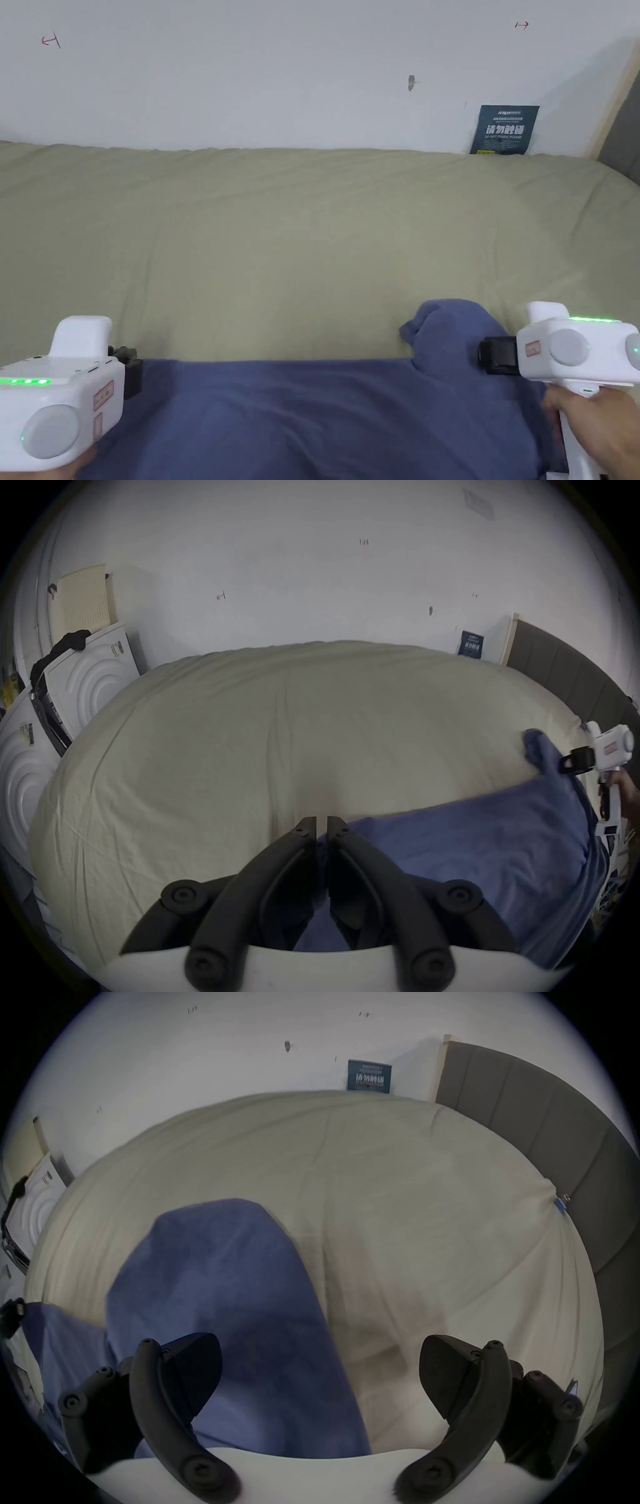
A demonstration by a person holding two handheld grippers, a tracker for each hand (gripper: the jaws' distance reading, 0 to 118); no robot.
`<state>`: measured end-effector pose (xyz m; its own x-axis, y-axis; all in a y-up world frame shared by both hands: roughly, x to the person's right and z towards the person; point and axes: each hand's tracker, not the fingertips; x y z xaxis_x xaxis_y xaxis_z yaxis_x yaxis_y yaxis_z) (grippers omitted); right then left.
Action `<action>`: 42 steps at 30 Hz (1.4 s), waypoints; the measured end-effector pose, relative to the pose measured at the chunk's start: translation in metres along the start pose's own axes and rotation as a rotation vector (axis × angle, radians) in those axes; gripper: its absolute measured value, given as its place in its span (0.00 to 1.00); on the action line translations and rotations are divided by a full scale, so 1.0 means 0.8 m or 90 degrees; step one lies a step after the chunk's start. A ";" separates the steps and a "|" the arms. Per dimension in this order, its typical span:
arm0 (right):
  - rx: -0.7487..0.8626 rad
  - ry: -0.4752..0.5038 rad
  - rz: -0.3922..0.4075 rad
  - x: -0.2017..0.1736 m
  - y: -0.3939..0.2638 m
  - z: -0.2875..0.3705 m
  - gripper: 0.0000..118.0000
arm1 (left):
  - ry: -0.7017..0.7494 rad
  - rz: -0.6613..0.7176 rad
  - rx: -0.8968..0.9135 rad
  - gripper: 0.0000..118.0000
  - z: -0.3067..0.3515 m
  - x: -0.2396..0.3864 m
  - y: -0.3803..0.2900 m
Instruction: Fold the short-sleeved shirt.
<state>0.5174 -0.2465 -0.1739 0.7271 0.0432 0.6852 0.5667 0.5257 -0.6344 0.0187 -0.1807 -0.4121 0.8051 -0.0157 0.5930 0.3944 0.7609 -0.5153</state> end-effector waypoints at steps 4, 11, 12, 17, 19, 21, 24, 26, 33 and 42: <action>-0.020 0.009 0.033 -0.019 0.013 0.004 0.71 | -0.003 -0.010 -0.007 0.03 0.003 -0.015 0.008; -0.006 0.071 0.017 -0.011 0.029 0.072 0.02 | -0.003 0.038 -0.032 0.03 0.001 -0.044 0.020; 0.028 0.079 0.007 -0.005 0.026 0.090 0.02 | -0.008 0.043 -0.026 0.03 0.009 -0.050 0.019; 0.141 0.130 0.054 0.015 0.000 0.214 0.02 | -0.022 0.048 0.041 0.03 0.096 -0.063 0.015; 0.185 0.166 0.048 0.029 -0.029 0.274 0.02 | -0.051 0.051 0.064 0.03 0.146 -0.068 0.006; 0.206 0.185 0.051 0.043 -0.062 0.319 0.02 | -0.061 0.051 0.083 0.03 0.191 -0.074 -0.011; 0.209 0.183 0.070 0.053 -0.136 0.362 0.02 | -0.076 0.045 0.087 0.03 0.251 -0.081 -0.058; 0.204 0.176 0.080 0.059 -0.187 0.371 0.02 | -0.087 0.041 0.065 0.03 0.274 -0.081 -0.099; 0.114 0.102 0.020 0.053 -0.350 0.297 0.02 | -0.062 0.074 -0.093 0.03 0.232 -0.092 -0.249; 0.159 0.053 0.034 0.056 -0.355 0.293 0.98 | -0.036 0.109 -0.010 0.87 0.244 -0.071 -0.238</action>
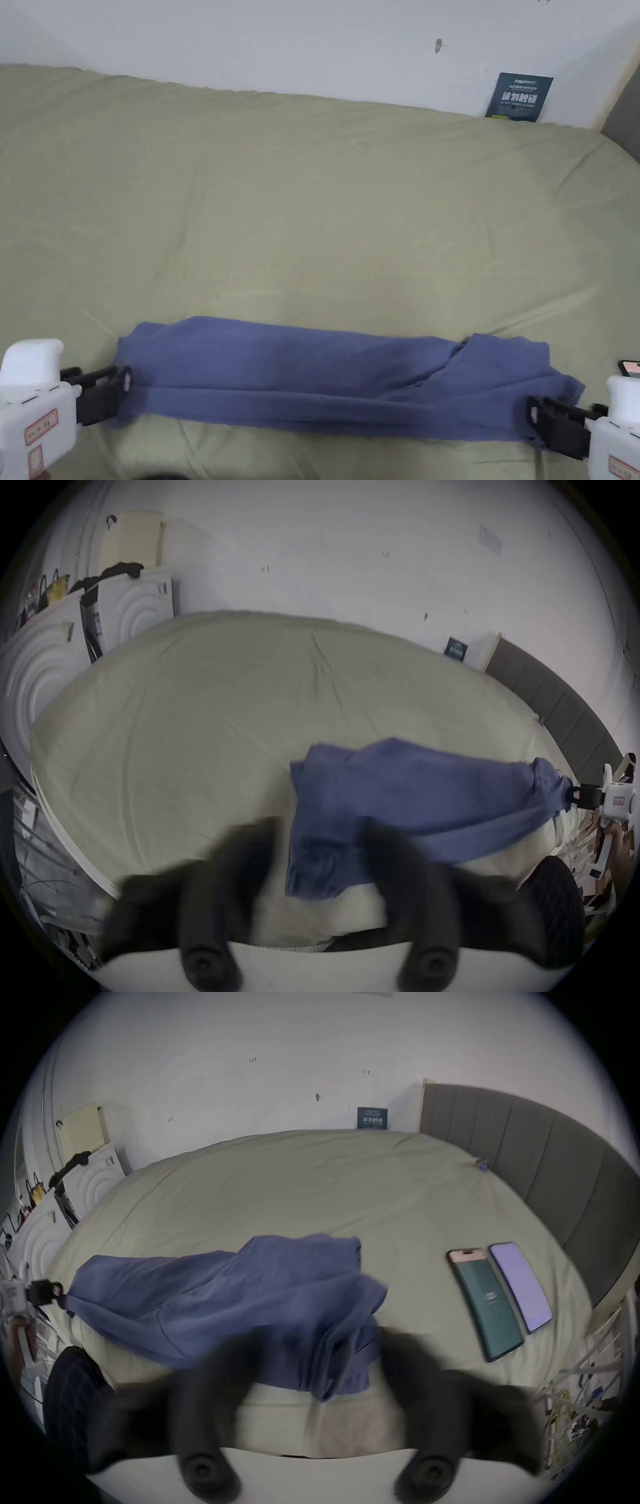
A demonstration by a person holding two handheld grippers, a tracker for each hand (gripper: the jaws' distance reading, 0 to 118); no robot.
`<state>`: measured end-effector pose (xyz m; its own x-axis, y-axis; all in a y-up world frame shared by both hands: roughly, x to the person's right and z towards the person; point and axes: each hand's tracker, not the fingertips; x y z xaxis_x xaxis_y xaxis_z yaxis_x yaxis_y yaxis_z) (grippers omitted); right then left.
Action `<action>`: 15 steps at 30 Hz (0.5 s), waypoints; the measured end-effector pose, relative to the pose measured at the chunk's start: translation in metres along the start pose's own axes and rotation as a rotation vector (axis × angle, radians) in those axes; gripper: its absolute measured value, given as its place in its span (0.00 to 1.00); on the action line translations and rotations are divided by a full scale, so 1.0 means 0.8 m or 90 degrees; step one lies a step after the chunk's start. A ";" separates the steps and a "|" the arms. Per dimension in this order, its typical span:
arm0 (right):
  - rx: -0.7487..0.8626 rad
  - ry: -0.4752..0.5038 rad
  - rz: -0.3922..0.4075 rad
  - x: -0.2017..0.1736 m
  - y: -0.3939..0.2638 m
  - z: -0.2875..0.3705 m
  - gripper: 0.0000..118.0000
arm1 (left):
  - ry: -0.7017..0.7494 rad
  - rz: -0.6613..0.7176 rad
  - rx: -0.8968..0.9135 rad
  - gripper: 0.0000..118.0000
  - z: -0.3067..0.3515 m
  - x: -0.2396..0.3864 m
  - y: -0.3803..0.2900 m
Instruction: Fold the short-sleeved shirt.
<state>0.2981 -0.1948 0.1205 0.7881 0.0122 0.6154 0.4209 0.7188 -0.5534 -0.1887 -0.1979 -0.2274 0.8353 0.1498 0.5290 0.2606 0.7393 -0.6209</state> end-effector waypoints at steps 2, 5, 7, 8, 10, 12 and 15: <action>0.072 0.010 0.019 -0.010 0.006 0.039 1.00 | 0.006 -0.030 0.050 0.91 0.029 0.011 0.006; 0.149 0.032 0.016 -0.026 0.014 0.088 1.00 | 0.011 -0.113 0.100 0.90 0.073 0.030 0.003; 0.225 0.084 -0.005 -0.032 0.009 0.120 0.92 | 0.043 -0.160 0.143 0.78 0.093 0.041 -0.006; 0.236 0.097 -0.005 -0.037 0.009 0.127 0.63 | 0.054 -0.182 0.152 0.45 0.102 0.047 -0.008; 0.242 0.073 0.015 -0.063 0.015 0.144 0.05 | 0.088 -0.219 0.151 0.01 0.108 0.055 -0.012; 0.231 0.046 0.041 -0.074 0.017 0.140 0.00 | 0.112 -0.223 0.141 0.00 0.101 0.051 -0.014; 0.205 0.122 0.026 -0.079 0.017 0.127 0.00 | 0.052 -0.147 0.105 0.00 0.091 0.036 0.002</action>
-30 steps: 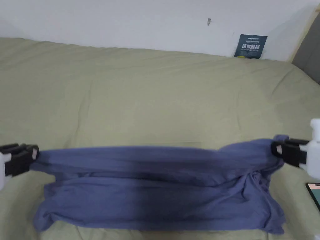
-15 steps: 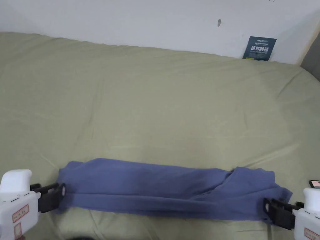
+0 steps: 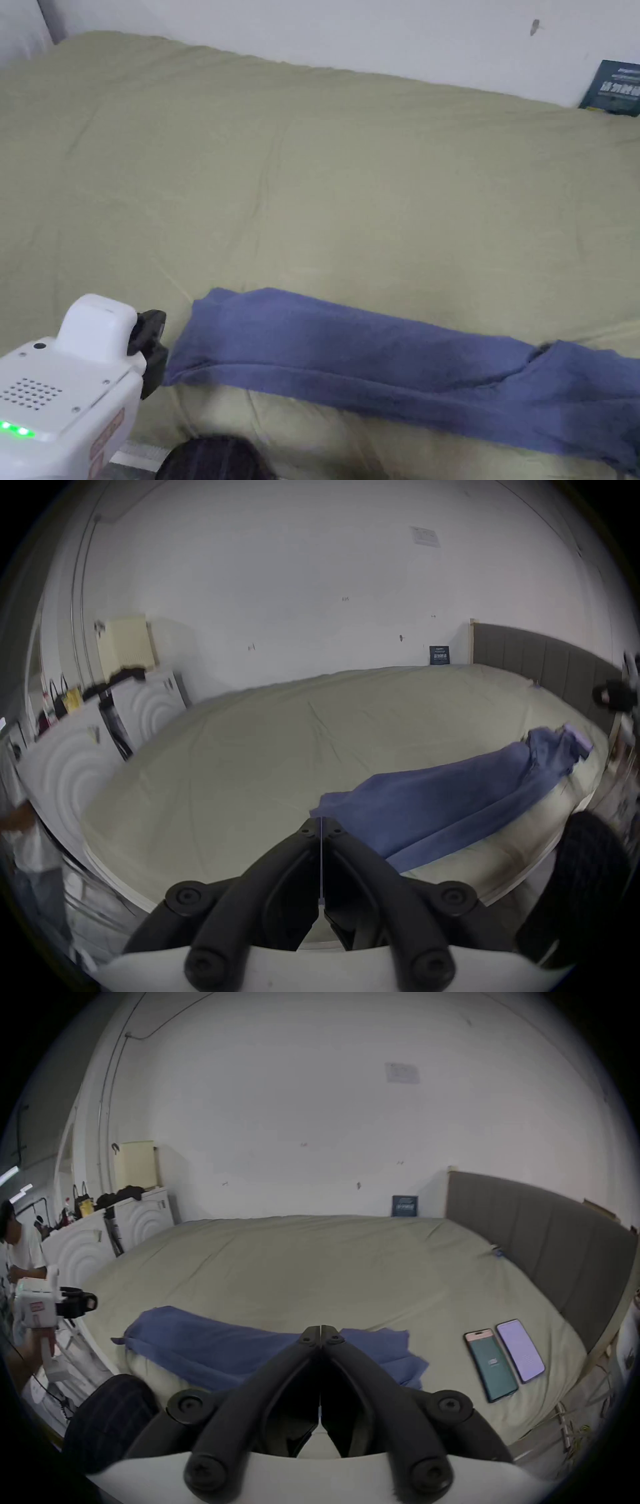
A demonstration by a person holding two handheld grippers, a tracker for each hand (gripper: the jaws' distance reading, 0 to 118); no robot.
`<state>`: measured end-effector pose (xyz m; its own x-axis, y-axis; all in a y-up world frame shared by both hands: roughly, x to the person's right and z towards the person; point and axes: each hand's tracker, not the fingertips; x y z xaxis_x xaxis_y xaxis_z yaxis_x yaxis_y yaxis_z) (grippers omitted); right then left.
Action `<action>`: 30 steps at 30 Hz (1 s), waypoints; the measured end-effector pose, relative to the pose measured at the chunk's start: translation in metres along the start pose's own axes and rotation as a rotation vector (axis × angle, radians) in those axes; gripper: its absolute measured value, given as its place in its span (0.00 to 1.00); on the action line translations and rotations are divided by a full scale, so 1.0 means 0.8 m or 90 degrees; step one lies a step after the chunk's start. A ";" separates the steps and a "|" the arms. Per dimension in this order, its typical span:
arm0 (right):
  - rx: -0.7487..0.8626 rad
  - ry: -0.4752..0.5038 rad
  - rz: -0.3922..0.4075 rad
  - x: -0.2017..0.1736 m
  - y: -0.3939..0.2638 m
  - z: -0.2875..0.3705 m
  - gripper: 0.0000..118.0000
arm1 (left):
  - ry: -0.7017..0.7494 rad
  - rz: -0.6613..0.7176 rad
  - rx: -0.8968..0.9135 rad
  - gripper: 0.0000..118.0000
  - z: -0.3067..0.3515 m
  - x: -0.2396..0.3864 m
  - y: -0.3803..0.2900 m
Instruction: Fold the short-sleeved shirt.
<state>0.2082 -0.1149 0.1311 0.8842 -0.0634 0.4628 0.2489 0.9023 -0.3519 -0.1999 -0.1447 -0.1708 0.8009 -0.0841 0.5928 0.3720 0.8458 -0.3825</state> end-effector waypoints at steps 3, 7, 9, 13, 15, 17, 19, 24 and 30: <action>-0.001 -0.021 0.020 -0.009 -0.002 -0.003 0.00 | -0.056 0.152 -0.050 0.00 -0.028 -0.048 0.005; -0.022 -0.019 0.009 -0.017 -0.002 -0.009 0.00 | -0.210 0.377 -0.151 0.00 -0.097 -0.130 -0.007; -0.036 -0.023 0.006 -0.021 -0.002 -0.014 0.00 | -0.315 0.452 -0.216 0.62 -0.134 -0.164 -0.017; -0.053 -0.029 0.004 -0.031 0.003 -0.019 0.00 | -0.449 0.521 -0.242 0.99 -0.186 -0.184 -0.037; -0.059 -0.035 0.007 -0.035 0.008 -0.022 0.00 | -0.499 0.608 -0.304 0.99 -0.203 -0.177 -0.042; -0.066 -0.034 0.007 -0.040 0.013 -0.028 0.00 | -0.547 0.619 -0.321 0.99 -0.222 -0.162 -0.054; -0.071 -0.034 0.012 -0.045 0.019 -0.034 0.00 | -0.666 0.641 -0.301 0.99 -0.244 -0.158 -0.063; -0.072 -0.020 0.008 -0.064 0.030 -0.045 0.00 | -0.754 0.637 -0.296 0.80 -0.281 -0.103 -0.063; -0.069 0.006 0.026 -0.086 0.033 -0.046 0.00 | -0.577 0.636 -0.315 0.00 -0.290 -0.097 -0.063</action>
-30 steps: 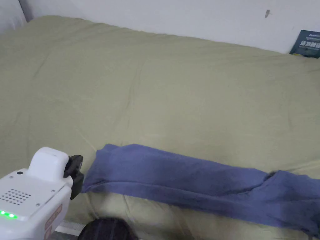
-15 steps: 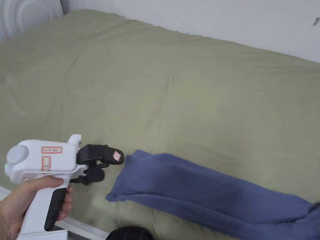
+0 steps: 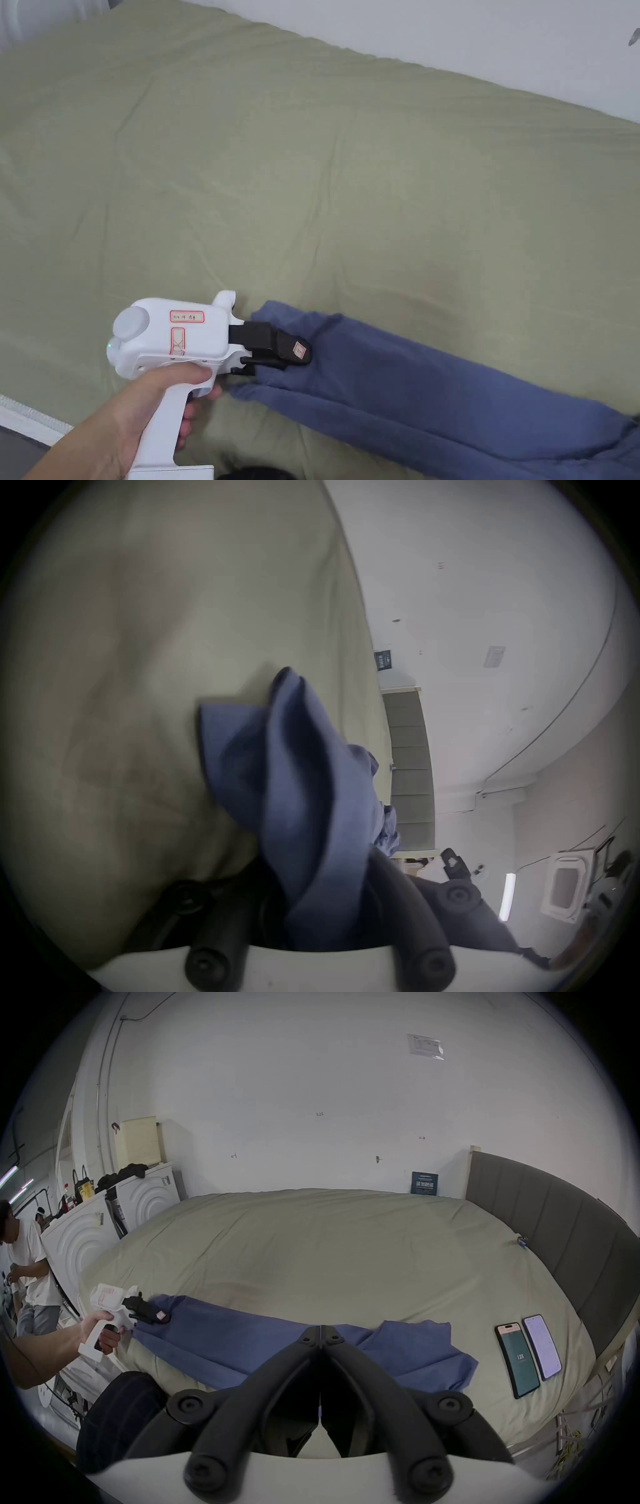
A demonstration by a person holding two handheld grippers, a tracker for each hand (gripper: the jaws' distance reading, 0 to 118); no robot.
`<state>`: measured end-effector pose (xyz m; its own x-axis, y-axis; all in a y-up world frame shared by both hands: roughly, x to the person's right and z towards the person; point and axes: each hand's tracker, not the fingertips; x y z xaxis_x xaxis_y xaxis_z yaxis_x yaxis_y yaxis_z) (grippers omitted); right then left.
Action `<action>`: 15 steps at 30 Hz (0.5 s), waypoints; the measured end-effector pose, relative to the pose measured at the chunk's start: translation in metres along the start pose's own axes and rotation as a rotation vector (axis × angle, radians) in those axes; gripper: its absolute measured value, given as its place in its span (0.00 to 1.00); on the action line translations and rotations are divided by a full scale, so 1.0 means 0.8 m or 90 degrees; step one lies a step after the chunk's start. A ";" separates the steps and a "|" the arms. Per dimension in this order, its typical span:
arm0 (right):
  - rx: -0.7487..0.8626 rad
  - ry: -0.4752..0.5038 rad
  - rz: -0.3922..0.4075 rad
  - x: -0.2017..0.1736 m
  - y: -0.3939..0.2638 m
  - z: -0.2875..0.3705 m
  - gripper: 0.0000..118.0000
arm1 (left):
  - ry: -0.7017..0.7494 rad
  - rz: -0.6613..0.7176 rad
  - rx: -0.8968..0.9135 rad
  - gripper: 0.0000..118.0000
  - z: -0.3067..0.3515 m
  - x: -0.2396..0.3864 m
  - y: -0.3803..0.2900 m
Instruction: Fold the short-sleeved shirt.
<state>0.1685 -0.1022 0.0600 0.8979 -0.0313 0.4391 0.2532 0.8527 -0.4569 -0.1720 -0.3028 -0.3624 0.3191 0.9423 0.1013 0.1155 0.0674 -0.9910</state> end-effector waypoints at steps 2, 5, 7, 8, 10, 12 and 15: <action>0.002 0.004 0.003 0.003 -0.001 0.002 0.00 | 0.150 -0.088 -0.008 0.00 -0.004 0.035 -0.021; 0.010 0.014 -0.001 0.005 -0.001 0.006 0.00 | 0.259 -0.143 0.032 0.00 0.017 0.066 0.003; 0.022 0.015 -0.001 0.006 0.000 0.013 0.00 | 0.371 -0.187 0.074 0.00 0.032 0.100 -0.001; 0.026 0.018 -0.003 0.007 0.000 0.016 0.00 | 0.428 -0.203 0.088 0.00 0.040 0.110 -0.001; 0.035 0.023 -0.004 0.009 0.000 0.020 0.00 | 0.517 -0.239 0.126 0.00 0.055 0.129 -0.003; 0.046 0.029 -0.003 0.009 -0.002 0.026 0.00 | 0.577 -0.267 0.113 0.00 0.059 0.140 -0.006; 0.058 0.036 -0.002 0.010 -0.007 0.030 0.00 | 0.609 -0.305 0.082 0.00 0.046 0.162 -0.031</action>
<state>0.1657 -0.0943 0.0848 0.9163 -0.0616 0.3958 0.2252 0.8963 -0.3820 -0.1682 -0.1699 -0.3279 0.8763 0.1655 0.4524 0.3418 0.4480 -0.8261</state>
